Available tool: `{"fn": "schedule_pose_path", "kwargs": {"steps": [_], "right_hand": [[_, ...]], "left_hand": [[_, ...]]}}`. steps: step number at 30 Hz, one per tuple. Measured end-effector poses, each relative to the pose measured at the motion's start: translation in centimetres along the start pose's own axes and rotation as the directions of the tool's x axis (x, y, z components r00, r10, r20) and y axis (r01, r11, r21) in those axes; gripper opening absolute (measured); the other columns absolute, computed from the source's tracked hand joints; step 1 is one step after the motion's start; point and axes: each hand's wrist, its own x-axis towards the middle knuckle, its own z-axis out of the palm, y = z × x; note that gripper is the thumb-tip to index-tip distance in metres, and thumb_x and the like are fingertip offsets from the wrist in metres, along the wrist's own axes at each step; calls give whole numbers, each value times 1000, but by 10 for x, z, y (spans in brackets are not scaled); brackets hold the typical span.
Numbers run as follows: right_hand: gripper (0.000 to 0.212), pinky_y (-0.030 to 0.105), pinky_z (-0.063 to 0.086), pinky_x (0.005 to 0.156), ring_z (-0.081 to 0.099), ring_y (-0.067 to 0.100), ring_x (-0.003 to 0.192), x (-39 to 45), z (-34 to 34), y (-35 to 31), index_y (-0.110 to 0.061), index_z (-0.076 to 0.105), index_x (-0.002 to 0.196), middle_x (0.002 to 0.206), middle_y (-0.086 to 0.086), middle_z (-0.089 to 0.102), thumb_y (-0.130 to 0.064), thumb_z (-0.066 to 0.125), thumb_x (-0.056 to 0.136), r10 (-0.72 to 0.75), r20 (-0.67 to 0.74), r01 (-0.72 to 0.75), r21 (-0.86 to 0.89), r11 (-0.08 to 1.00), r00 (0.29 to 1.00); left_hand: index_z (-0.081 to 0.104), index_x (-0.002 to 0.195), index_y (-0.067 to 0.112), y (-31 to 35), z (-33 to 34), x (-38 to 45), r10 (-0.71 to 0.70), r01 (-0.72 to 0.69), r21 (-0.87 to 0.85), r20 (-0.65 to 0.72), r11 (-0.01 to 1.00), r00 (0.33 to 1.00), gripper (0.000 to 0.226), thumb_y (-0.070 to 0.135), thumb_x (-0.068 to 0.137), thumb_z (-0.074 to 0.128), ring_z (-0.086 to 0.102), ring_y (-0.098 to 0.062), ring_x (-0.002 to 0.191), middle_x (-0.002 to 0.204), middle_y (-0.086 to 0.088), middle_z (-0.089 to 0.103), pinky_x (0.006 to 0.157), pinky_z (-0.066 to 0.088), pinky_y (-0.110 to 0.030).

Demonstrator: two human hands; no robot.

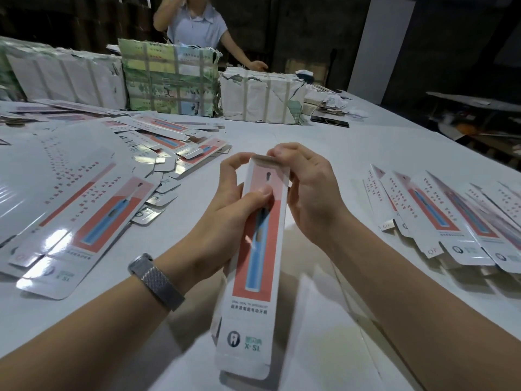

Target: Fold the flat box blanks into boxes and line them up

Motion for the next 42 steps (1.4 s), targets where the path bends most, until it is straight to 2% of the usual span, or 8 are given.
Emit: {"fn": "schedule_pose_path", "kwargs": {"steps": [8, 11, 21, 27, 30, 34, 38, 42], "right_hand": [[22, 29, 54, 68, 63, 17, 83, 3, -6, -5, -13, 72, 90, 83, 0, 69, -19, 57, 76, 193, 121, -191, -23, 981, 974], [19, 34, 54, 70, 61, 22, 82, 4, -5, -4, -13, 75, 85, 85, 7, 66, -12, 57, 79, 152, 94, -149, -43, 988, 984], [30, 30, 45, 58, 59, 21, 74, 2, -6, -4, -18, 78, 75, 88, 10, 58, -4, 55, 88, 23, -3, -23, -188, 982, 1000], [27, 31, 39, 58, 56, 21, 65, 3, -7, -5, -20, 77, 71, 68, 1, 65, -10, 55, 81, 13, -20, -17, -218, 976, 1000], [22, 31, 41, 57, 57, 20, 65, 4, -7, -7, -21, 77, 70, 67, 0, 66, -15, 56, 76, 28, -19, -31, -231, 972, 999], [27, 35, 47, 59, 61, 14, 65, 6, -11, -9, -19, 76, 73, 67, -3, 67, -5, 57, 88, 19, -7, -21, -320, 947, 1000], [26, 27, 55, 54, 65, 13, 63, 6, -15, -17, -14, 75, 78, 68, -2, 70, -2, 57, 91, 42, 67, -12, -402, 915, 997], [21, 40, 59, 65, 67, 15, 77, 4, -18, -16, -16, 75, 88, 85, -2, 70, -13, 57, 98, 57, 126, 7, -455, 891, 990]], "left_hand": [[28, 136, 44, 0, -2, 0, 80, -80, 45, 4, 996, 997, 54, 34, 90, 55, 69, -14, 67, 90, 2, 71, 63, 55, -23], [32, 132, 49, 0, -1, -1, 59, -59, 29, 7, 998, 998, 51, 35, 89, 56, 70, -17, 66, 92, -8, 69, 63, 56, -24], [31, 128, 54, 1, -2, -1, 32, -33, 28, 50, 999, 998, 51, 38, 88, 57, 71, -22, 66, 95, -3, 73, 63, 57, -26], [29, 133, 54, 4, -5, -1, 43, -48, 65, 89, 997, 995, 54, 37, 89, 56, 71, -19, 65, 93, 5, 72, 61, 57, -24], [31, 133, 54, 3, -6, -1, 58, -64, 65, 90, 996, 994, 54, 34, 89, 56, 70, -20, 66, 96, 1, 72, 62, 57, -26], [34, 132, 50, 3, -6, 0, 58, -63, 55, 90, 996, 994, 52, 31, 89, 56, 69, -18, 64, 95, 2, 72, 61, 56, -25], [36, 127, 47, 2, -7, 0, 37, -41, 45, 90, 998, 995, 48, 28, 88, 56, 66, -16, 59, 86, 5, 72, 58, 55, -24], [39, 118, 50, 1, -9, 3, 23, -24, 23, 52, 999, 998, 41, 29, 87, 54, 65, -15, 57, 78, 5, 71, 55, 54, -23]]}}
